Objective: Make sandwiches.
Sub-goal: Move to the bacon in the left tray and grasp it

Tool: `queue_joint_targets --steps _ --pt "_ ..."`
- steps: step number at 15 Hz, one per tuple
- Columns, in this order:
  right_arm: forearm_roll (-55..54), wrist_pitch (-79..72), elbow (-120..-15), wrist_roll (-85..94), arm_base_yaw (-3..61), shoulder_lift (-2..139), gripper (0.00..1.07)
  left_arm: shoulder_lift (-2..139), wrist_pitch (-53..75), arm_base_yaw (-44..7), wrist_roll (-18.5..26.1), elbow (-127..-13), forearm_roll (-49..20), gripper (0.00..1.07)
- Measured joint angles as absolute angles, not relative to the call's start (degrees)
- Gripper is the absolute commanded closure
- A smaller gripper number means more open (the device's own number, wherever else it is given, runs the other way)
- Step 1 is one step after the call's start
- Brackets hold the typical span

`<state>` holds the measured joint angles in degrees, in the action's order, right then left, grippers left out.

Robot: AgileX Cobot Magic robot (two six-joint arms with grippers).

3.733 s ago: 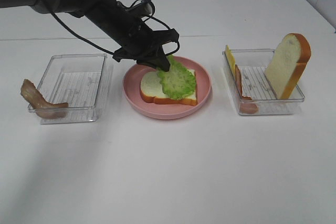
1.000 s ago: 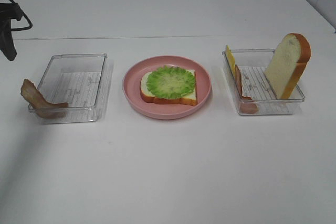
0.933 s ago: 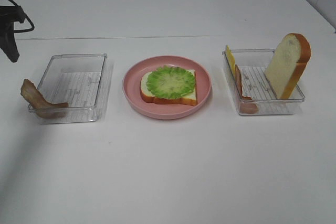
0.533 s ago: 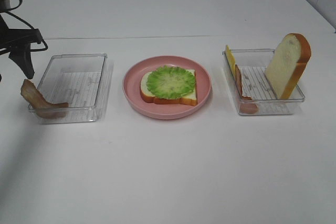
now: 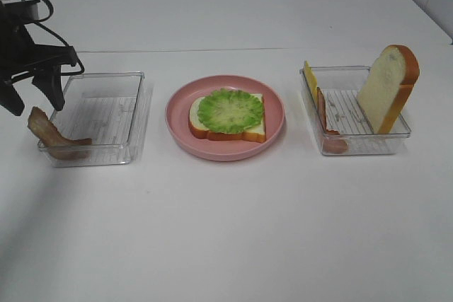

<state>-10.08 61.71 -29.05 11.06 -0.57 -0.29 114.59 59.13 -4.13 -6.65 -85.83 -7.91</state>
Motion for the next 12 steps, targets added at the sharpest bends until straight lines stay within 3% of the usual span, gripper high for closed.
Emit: queue_joint_targets --steps 6,12 --pt "-10.1 61.7 -29.0 11.1 -0.6 -0.3 0.20 116.7 59.2 -4.2 -8.2 -85.8 -7.8 0.48" --pt "-10.1 61.7 -29.0 11.1 -0.6 -0.3 0.20 117.7 58.2 -4.2 -8.5 -85.8 -7.8 0.59"
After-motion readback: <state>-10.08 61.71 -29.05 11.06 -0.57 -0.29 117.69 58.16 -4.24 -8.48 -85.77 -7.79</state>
